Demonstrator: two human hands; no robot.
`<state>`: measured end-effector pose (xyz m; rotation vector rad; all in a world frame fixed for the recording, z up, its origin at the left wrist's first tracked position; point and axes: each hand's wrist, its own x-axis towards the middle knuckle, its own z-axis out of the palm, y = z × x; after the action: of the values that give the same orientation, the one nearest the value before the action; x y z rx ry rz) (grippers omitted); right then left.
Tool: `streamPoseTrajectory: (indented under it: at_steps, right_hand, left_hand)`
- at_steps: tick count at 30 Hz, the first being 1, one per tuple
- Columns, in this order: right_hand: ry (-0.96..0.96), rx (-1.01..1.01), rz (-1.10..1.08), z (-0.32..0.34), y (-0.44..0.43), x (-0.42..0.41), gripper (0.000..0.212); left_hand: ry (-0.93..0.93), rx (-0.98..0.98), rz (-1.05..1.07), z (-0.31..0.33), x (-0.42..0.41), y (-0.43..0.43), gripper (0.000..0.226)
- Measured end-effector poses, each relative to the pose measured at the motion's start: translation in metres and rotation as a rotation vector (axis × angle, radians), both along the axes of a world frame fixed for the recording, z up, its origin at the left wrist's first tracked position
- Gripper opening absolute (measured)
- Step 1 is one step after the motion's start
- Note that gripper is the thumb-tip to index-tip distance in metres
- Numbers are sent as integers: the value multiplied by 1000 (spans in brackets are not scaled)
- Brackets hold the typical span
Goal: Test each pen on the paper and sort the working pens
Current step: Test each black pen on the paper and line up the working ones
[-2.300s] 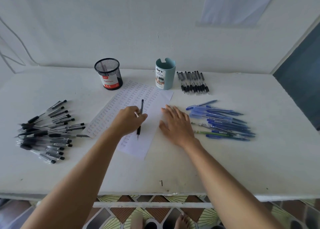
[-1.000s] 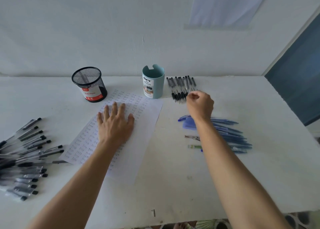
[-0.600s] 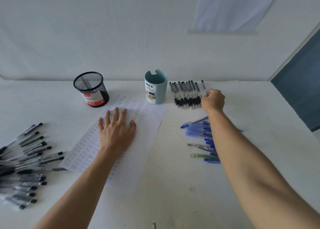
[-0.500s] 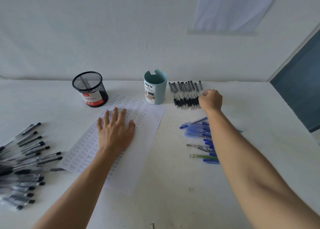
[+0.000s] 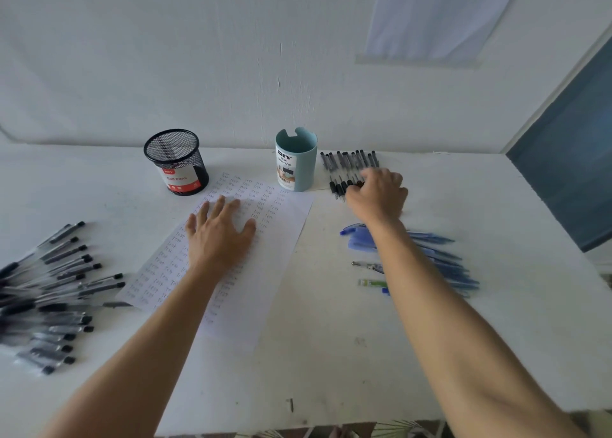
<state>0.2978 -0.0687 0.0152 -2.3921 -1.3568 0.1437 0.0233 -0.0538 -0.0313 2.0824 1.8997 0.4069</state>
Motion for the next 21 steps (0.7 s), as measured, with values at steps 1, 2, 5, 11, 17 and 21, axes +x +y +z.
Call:
streamPoseTrajectory:
  at_steps: [1,2,5,11,17,21]
  right_hand:
    - [-20,12,29,0,-5,-12,39]
    - [-34,28,68,-1,-11,-25,39]
    - [16,67,245,-6,-33,-67,41]
    - [67,-86,582,-27,-76,-138,61]
    - [-36,-192,632,-42,-87,-148,67]
    - [-77,-174,610,-44,-89,-151,74]
  left_hand:
    - [-48,0,9,1,-2,0,57]
    - [-98,2,18,3,-3,-1,55]
    - [-325,37,61,10,-9,-6,38]
    - [-933,63,392,33,-26,-18,23]
    - [-718,132,328,41,-71,-33,28]
    - [-104,112,254,39,-113,-43,32]
